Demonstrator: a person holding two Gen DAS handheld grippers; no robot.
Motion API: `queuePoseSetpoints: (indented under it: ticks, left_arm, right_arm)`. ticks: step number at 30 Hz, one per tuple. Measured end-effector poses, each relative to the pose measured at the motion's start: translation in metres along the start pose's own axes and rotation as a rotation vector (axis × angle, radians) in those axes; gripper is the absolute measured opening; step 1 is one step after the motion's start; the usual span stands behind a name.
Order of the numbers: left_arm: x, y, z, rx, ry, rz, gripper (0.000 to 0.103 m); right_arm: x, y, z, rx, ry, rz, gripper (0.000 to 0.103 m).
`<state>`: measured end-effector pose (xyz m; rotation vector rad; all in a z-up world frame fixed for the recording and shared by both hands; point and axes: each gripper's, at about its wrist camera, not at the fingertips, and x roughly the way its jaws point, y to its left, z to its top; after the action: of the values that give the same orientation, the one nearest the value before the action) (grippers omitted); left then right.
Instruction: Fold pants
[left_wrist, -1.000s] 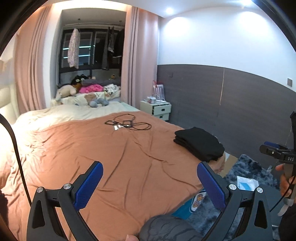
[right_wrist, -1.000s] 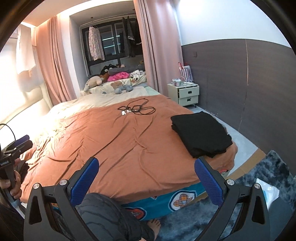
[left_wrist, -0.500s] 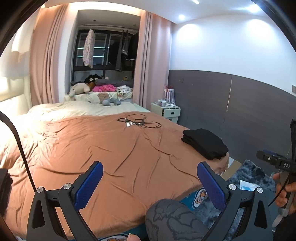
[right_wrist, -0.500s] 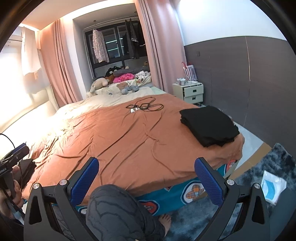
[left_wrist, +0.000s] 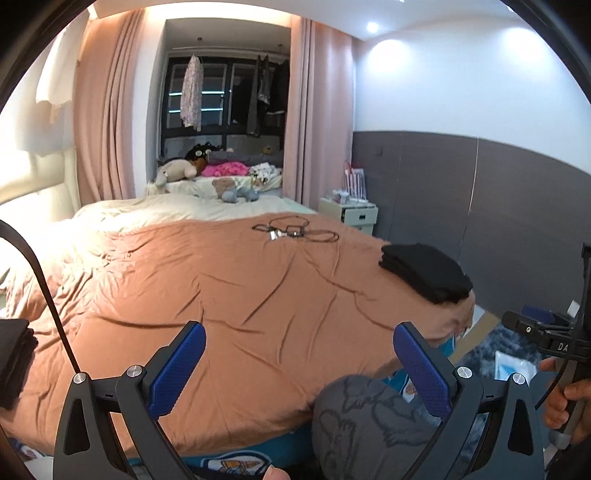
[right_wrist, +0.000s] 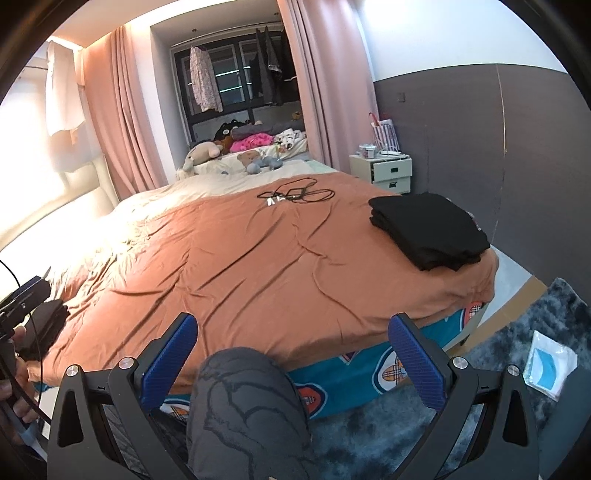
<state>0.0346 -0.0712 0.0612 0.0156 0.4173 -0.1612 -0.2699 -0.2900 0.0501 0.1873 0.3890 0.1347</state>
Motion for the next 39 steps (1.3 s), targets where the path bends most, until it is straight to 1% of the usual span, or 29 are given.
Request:
queuePoseSetpoints:
  ticks: [2, 5, 7, 14, 17, 24, 39]
  left_arm:
    - [0.004, -0.004, -0.007, 0.004, 0.015, 0.003, 0.103]
    - [0.009, -0.012, -0.015, 0.001, 0.039, -0.017, 0.103]
    - [0.011, -0.017, -0.020, 0.013, 0.047, -0.016, 0.103]
    - [0.008, -0.029, -0.030, 0.030, 0.046, -0.023, 0.103]
    - [0.006, -0.032, -0.031, 0.044, 0.043, -0.015, 0.103]
    - [0.005, -0.033, -0.032, 0.041, 0.044, -0.015, 0.103]
    - [-0.003, -0.031, -0.033, 0.027, 0.032, -0.015, 0.103]
  right_arm:
    - [0.000, 0.000, -0.006, -0.008, 0.006, -0.009, 0.103]
    - [-0.002, -0.007, -0.010, 0.001, 0.006, -0.023, 0.103]
    - [-0.005, -0.009, -0.011, 0.004, 0.001, -0.044, 0.103]
    - [-0.017, -0.003, -0.013, -0.020, -0.026, -0.095, 0.103]
    - [-0.019, 0.002, -0.017, -0.024, -0.029, -0.085, 0.103]
    - [-0.027, 0.005, -0.024, -0.022, -0.037, -0.093, 0.103]
    - [-0.025, -0.006, -0.018, -0.020, -0.031, -0.093, 0.103]
